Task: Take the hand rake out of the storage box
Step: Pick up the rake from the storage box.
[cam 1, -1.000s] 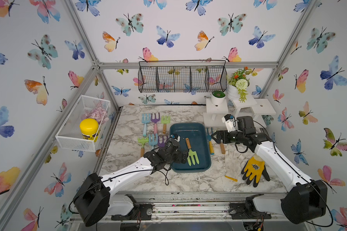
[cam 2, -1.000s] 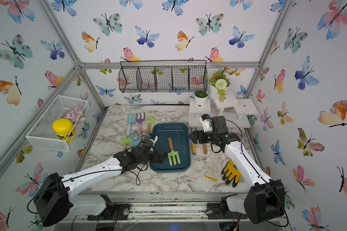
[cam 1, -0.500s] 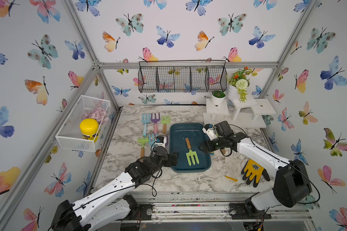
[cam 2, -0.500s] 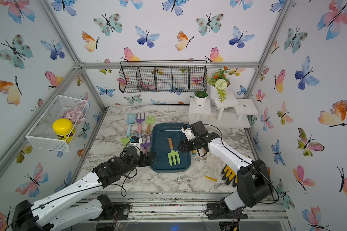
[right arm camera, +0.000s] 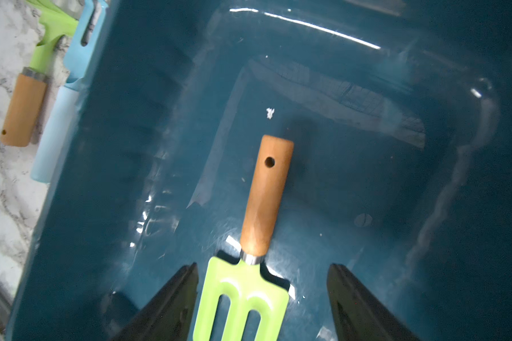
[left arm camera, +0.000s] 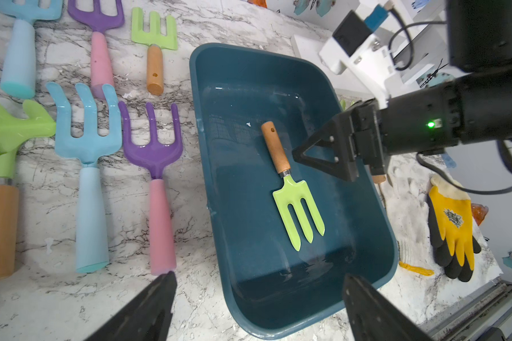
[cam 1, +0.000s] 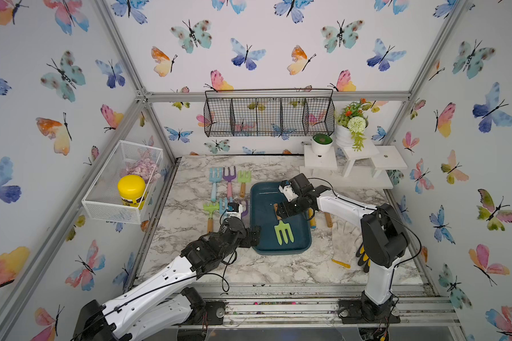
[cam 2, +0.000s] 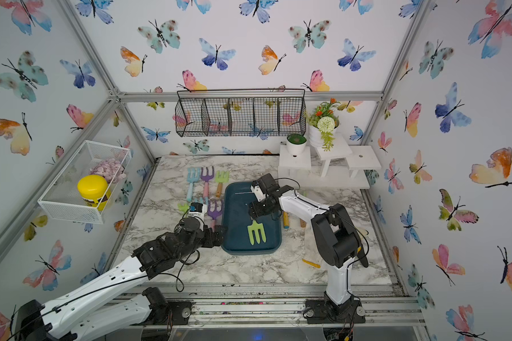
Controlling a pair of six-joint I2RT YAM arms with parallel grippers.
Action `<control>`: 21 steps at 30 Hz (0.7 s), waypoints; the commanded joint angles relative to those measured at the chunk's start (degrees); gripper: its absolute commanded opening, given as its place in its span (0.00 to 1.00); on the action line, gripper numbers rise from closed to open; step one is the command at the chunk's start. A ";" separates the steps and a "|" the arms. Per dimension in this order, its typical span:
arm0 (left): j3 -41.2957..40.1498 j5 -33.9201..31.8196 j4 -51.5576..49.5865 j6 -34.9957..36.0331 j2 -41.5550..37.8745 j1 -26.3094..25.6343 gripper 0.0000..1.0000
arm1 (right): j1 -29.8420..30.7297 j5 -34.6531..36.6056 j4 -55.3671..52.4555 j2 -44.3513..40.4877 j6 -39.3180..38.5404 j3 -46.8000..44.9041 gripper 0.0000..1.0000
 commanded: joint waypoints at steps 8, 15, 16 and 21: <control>-1.37 -0.29 2.15 -0.70 -2.81 0.35 0.96 | 0.57 2.05 0.61 5.06 1.76 4.02 0.73; -1.53 -0.11 2.14 -0.44 -4.04 0.33 0.97 | 0.87 3.71 0.93 7.47 2.50 4.38 0.71; -1.53 -0.20 2.08 -0.43 -4.24 0.39 0.97 | 0.88 3.71 1.05 8.01 2.72 4.63 0.70; -1.74 -0.03 2.02 -0.43 -4.70 0.35 0.96 | 1.99 4.90 0.48 10.20 3.17 6.59 0.57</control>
